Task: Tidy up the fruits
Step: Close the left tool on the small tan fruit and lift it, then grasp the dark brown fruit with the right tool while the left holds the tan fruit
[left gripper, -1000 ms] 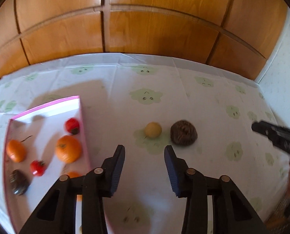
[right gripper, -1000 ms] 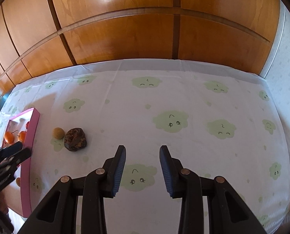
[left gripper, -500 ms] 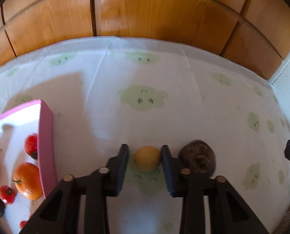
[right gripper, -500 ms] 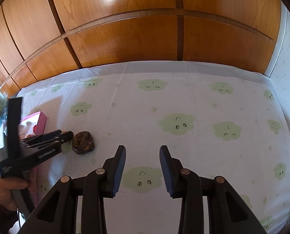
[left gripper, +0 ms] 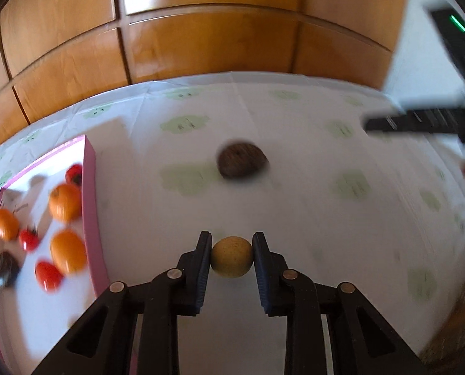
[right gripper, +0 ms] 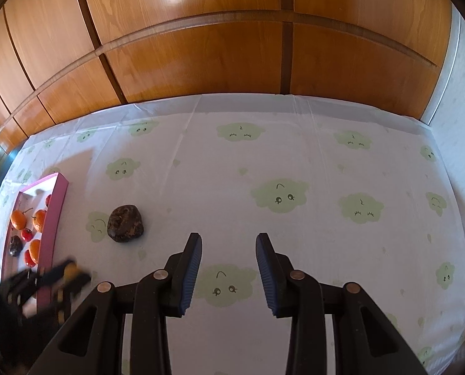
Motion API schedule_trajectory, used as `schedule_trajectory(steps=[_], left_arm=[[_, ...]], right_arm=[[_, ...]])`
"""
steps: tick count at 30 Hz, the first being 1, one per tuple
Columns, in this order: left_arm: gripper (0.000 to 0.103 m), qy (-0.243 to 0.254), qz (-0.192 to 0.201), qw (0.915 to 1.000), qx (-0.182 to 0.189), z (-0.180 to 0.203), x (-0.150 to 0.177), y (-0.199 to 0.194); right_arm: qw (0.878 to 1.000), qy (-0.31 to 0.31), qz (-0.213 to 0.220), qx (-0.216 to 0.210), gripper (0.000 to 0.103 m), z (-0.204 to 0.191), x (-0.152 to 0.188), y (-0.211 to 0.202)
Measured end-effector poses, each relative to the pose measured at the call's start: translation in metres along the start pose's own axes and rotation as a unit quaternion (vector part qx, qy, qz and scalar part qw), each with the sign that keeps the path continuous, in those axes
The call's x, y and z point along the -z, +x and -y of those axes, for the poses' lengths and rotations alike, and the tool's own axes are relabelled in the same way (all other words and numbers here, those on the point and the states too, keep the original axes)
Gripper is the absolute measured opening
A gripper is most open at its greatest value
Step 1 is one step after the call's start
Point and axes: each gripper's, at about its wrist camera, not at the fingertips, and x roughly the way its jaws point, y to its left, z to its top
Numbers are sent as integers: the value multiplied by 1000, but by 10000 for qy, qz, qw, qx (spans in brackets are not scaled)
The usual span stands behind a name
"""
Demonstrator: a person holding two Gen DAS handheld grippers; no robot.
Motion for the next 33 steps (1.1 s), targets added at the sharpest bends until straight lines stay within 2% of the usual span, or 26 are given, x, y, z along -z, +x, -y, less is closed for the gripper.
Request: schedule_trajectory(steps=[3, 6, 9, 13, 16, 19, 21, 22, 23, 33], left_arm=[[27, 303, -53, 9995, -40, 18, 27, 0], [27, 509, 195, 9984, -143, 23, 36, 0], [27, 404, 246, 9989, 4, 18, 36, 2], [27, 477, 346, 9983, -24, 18, 39, 2], [27, 498, 424, 9979, -5, 16, 43, 0], [27, 543, 497, 9973, 2, 17, 45, 1], [27, 540, 530, 9971, 24, 16, 46, 1], [27, 533, 538, 9971, 34, 15, 46, 1], [27, 532, 548, 9971, 40, 15, 46, 1], [27, 495, 600, 9969, 123, 12, 49, 0]], right_arm=[[10000, -16, -84, -50, 36, 0, 2, 3], [9995, -27, -186, -240, 36, -2, 4, 6], [9985, -185, -287, -426, 36, -11, 7, 11], [9961, -514, -393, -599, 36, -28, 14, 15], [9922, -685, -519, -902, 36, -40, 19, 17], [9878, -923, -602, -1104, 41, -57, 23, 20], [9847, -1008, -696, -1239, 47, -67, 24, 24], [9839, -1080, -727, -1226, 54, -73, 24, 27], [9836, -1123, -760, -1189, 57, -76, 24, 31], [9804, -1560, -805, -894, 58, -112, -11, 67]])
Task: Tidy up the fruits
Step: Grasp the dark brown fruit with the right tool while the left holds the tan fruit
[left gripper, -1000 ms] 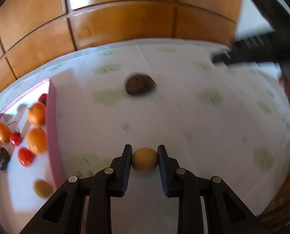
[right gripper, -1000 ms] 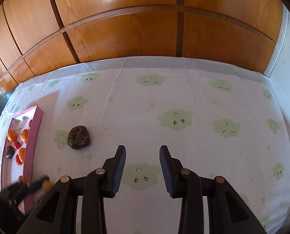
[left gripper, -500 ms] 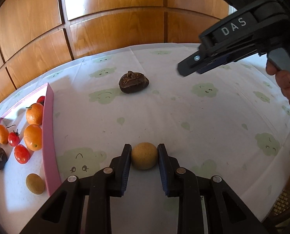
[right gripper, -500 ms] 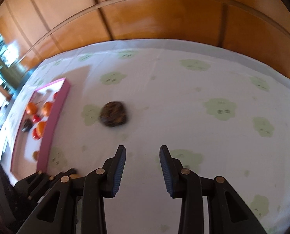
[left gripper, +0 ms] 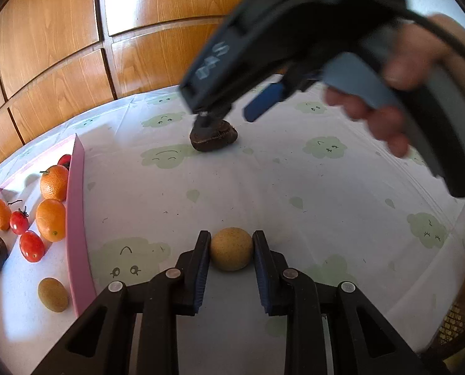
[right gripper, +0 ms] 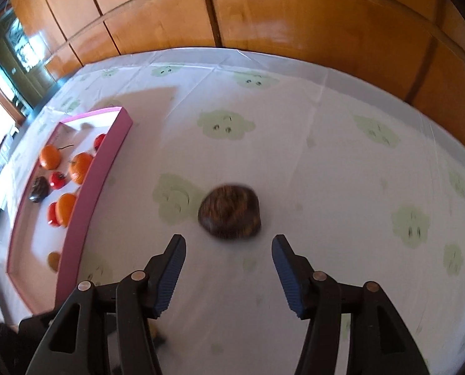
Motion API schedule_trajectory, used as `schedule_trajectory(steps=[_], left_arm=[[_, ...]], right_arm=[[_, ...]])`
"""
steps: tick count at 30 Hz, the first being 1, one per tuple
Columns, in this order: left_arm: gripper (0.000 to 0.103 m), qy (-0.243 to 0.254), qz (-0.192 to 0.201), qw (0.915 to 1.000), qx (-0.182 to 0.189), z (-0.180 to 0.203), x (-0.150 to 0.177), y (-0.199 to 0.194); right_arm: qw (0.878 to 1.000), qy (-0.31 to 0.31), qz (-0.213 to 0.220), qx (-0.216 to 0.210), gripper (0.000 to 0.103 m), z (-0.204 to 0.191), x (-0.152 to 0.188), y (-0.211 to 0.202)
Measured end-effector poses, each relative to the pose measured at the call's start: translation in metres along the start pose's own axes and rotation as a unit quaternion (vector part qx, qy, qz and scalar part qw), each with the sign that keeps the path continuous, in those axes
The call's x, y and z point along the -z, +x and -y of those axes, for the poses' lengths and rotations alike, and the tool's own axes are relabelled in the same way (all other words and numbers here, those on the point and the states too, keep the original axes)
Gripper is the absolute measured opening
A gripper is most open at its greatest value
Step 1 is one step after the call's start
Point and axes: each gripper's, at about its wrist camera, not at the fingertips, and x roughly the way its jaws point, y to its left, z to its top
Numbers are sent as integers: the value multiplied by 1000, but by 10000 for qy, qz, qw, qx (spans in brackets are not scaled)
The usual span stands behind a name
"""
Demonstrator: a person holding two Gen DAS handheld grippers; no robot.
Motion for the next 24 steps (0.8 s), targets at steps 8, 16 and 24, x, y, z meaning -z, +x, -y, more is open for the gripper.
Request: schedule_trajectory(steps=[8, 16, 24], left_arm=[[27, -24, 9, 10000, 52, -4, 1, -1], [27, -64, 13, 10000, 73, -7, 1, -2], [27, -7, -13, 10000, -20, -3, 1, -1]], right_arm=[[9979, -364, -412, 355, 53, -11, -15, 35], [9953, -628, -672, 316, 51, -5, 27, 12], [9972, -395, -620, 161, 52, 15, 72, -11]])
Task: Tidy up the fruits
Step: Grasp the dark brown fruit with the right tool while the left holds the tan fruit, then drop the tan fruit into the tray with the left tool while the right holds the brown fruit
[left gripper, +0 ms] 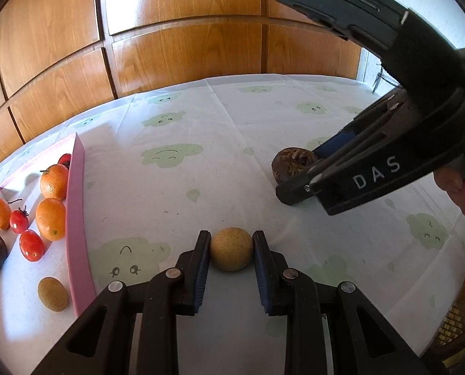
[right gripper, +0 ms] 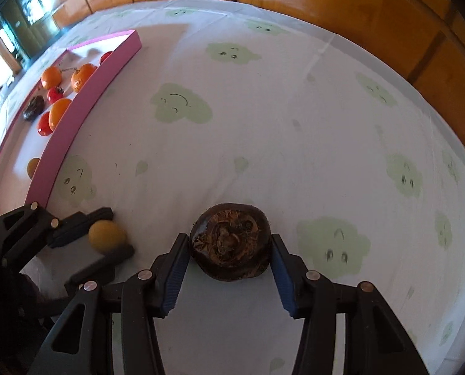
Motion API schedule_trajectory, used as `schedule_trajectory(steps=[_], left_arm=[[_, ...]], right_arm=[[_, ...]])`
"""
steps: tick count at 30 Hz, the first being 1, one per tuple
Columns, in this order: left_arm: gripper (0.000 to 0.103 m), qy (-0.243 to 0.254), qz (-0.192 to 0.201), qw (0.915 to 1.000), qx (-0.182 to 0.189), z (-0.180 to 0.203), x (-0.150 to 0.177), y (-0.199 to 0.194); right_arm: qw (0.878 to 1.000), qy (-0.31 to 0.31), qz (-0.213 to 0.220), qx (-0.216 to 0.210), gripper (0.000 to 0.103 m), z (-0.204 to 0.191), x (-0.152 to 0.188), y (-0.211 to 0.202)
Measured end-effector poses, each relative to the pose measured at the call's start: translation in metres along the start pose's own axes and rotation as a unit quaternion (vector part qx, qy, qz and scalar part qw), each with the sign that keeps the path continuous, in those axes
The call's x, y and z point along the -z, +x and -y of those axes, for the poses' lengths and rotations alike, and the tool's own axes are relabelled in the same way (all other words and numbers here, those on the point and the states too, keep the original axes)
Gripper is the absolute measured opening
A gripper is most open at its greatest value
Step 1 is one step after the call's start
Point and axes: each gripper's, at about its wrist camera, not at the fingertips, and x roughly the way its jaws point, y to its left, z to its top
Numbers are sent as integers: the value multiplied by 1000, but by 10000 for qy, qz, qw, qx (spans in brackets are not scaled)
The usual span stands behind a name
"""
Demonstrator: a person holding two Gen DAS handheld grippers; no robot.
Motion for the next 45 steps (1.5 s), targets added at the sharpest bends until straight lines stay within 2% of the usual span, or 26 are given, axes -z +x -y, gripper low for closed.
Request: schedule_trajectory(steps=[9, 18, 21, 25, 34, 39, 41, 45], left_arm=[[27, 18, -69, 9999, -102, 4, -2, 1], [27, 2, -66, 9999, -150, 6, -2, 2], [27, -4, -62, 9999, -147, 6, -2, 2], [27, -5, -60, 9999, -137, 5, -2, 2], [27, 2, -58, 9999, -145, 6, -2, 2], [27, 12, -59, 9999, -152, 6, -2, 2], [27, 17, -57, 9999, -155, 6, -2, 2], [27, 23, -58, 9999, -160, 6, -2, 2]], right_arm=[[10000, -16, 27, -18, 53, 11, -4, 5], [10000, -41, 19, 41, 55, -5, -12, 10], [10000, -4, -1, -16, 59, -5, -15, 11], [9999, -143, -10, -80, 71, -12, -15, 13], [9998, -180, -25, -83, 72, -18, -17, 15], [9998, -174, -37, -15, 66, -14, -17, 14], [9999, -156, 10, 67, 51, -12, -17, 11], [9997, -176, 42, 174, 51, -14, -19, 9]])
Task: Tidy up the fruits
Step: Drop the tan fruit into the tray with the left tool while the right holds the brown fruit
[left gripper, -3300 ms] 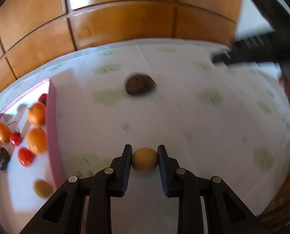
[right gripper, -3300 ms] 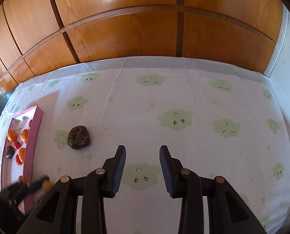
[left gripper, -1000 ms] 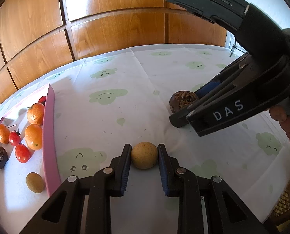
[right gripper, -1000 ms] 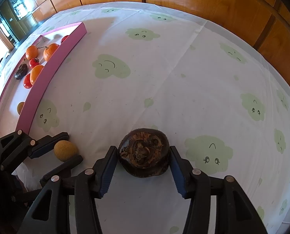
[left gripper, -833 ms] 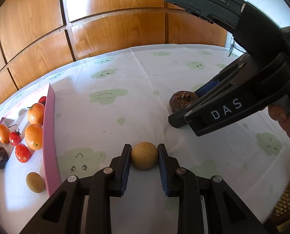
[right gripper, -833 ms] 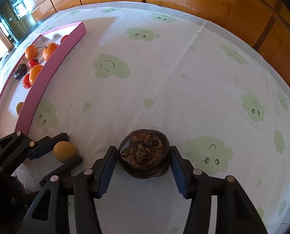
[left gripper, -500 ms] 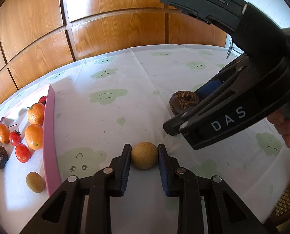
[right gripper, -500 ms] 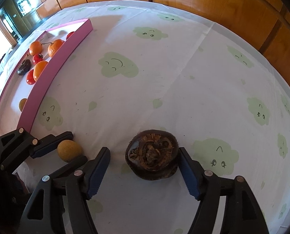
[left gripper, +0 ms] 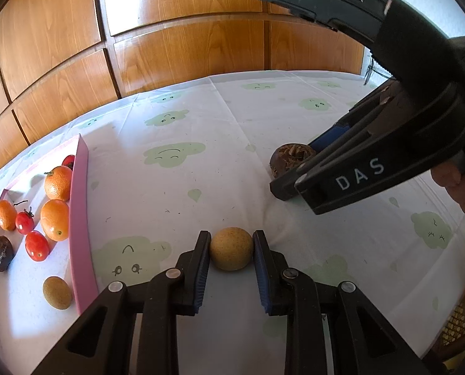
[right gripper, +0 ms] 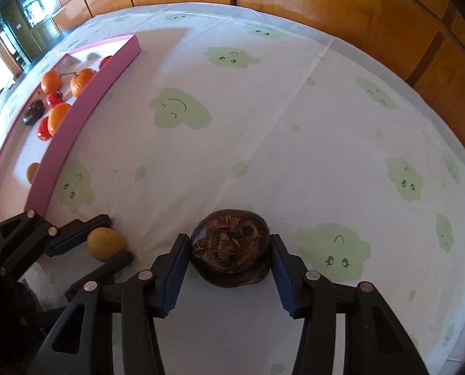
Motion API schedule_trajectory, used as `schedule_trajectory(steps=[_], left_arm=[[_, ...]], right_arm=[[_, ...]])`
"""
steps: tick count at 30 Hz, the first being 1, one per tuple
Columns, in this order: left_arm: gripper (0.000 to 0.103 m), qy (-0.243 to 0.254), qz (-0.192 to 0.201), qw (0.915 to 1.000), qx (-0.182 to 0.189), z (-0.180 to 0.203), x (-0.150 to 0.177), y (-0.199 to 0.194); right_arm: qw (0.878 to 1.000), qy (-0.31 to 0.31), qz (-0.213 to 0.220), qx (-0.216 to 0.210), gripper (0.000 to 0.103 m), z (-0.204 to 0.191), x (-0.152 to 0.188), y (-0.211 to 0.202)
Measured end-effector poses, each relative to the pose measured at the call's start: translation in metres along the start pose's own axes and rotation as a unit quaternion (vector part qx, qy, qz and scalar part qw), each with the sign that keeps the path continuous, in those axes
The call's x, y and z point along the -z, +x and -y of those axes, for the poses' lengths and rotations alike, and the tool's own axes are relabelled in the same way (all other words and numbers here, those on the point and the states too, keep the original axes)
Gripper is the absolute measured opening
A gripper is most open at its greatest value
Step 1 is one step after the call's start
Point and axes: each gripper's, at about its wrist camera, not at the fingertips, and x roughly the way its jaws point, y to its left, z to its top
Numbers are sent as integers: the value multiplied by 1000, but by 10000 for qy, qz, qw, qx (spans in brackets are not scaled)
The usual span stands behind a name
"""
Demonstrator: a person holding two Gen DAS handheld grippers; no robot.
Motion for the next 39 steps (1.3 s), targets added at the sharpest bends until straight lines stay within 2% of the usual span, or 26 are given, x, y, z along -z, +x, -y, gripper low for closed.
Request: schedule_trajectory(steps=[5, 28, 33, 39], left_arm=[[27, 8, -1, 10000, -2, 0, 0, 0], [27, -59, -93, 9999, 67, -3, -2, 0], [26, -258, -282, 9990, 229, -9, -9, -2], [26, -526, -94, 9973, 499, -22, -21, -30]], right_arm=[[9998, 120, -60, -155, 52, 7, -2, 2], [10000, -67, 20, -18, 52, -6, 7, 4], [10000, -46, 18, -45, 52, -6, 8, 4], [10000, -75, 31, -32, 52, -5, 8, 5]])
